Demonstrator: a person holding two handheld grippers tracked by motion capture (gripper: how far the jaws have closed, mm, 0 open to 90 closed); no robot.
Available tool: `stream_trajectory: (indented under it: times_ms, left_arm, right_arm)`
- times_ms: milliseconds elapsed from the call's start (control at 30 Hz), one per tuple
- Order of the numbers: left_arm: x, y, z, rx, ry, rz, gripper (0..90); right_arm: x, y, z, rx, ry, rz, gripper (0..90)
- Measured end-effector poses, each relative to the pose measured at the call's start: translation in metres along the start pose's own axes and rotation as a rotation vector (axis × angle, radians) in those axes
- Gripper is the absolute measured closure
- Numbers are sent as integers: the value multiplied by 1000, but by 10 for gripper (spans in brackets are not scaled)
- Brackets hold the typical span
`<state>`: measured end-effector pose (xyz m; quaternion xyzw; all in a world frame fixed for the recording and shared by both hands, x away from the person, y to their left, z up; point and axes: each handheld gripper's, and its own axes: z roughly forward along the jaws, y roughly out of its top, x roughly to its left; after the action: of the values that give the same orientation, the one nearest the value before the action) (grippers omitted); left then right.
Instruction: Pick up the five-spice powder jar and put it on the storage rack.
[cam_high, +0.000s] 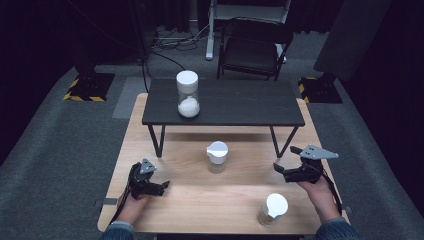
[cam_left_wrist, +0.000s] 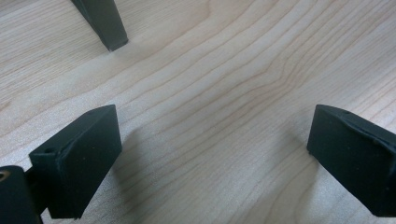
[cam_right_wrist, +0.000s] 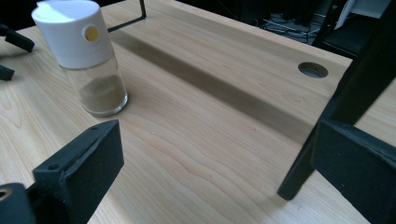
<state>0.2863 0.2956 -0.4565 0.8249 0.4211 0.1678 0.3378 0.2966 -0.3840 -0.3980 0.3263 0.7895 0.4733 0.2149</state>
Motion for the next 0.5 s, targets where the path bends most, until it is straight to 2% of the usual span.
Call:
stream_trajectory:
  times_ms: [267,500]
  left_arm:
    - [0,0,0,0,1,-1,29]
    - [-1,0,0,0,3,-6,26]
  right_arm:
    - [5,10,0,-21,18,-3,22]
    - [15,22,-4,-41,25,-5,22]
